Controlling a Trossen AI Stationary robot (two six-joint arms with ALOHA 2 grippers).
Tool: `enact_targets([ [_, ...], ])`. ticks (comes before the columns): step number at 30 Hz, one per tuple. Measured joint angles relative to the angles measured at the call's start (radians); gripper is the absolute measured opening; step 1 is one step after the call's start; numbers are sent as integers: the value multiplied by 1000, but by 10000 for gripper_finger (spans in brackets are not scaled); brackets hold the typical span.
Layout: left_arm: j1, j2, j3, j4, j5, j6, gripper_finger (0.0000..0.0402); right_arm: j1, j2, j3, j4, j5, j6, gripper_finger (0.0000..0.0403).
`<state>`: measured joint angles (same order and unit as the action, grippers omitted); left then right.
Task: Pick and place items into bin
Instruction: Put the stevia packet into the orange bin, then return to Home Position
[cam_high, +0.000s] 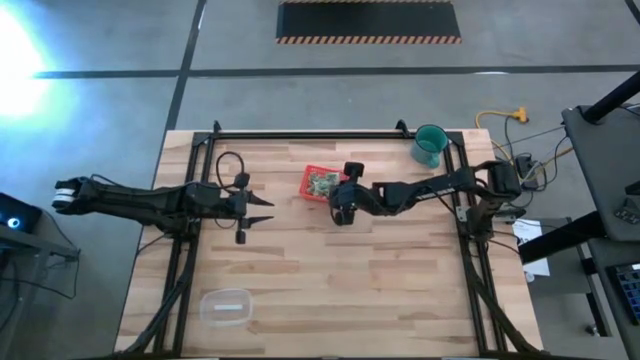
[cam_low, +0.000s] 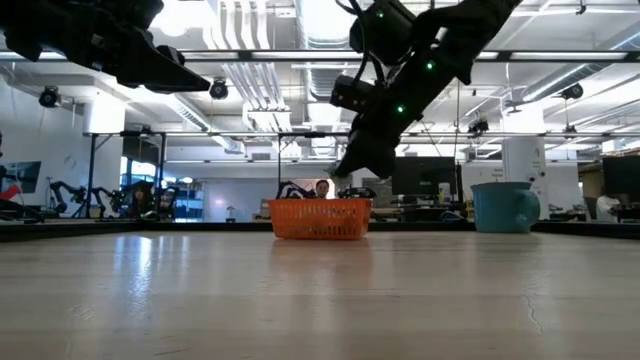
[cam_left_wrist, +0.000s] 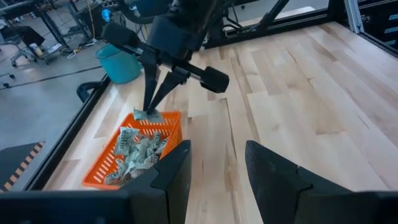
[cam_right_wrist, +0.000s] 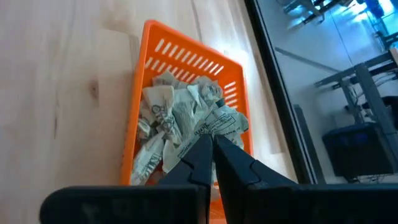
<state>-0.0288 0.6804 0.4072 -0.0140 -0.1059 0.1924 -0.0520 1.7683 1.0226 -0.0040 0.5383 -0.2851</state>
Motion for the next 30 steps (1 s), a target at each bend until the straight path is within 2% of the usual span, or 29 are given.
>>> enact_targets([
  [11, 0, 0, -2, 28, 0, -5, 135, -26, 0, -20, 25, 9, 62, 17],
  [24, 0, 0, -20, 42, 0, -30, 135, -27, -2, -21, 39, 11, -2, 127],
  [30, 0, 0, -68, 210, 25, -26, 135, -3, -51, -18, 38, 15, -7, 145],
])
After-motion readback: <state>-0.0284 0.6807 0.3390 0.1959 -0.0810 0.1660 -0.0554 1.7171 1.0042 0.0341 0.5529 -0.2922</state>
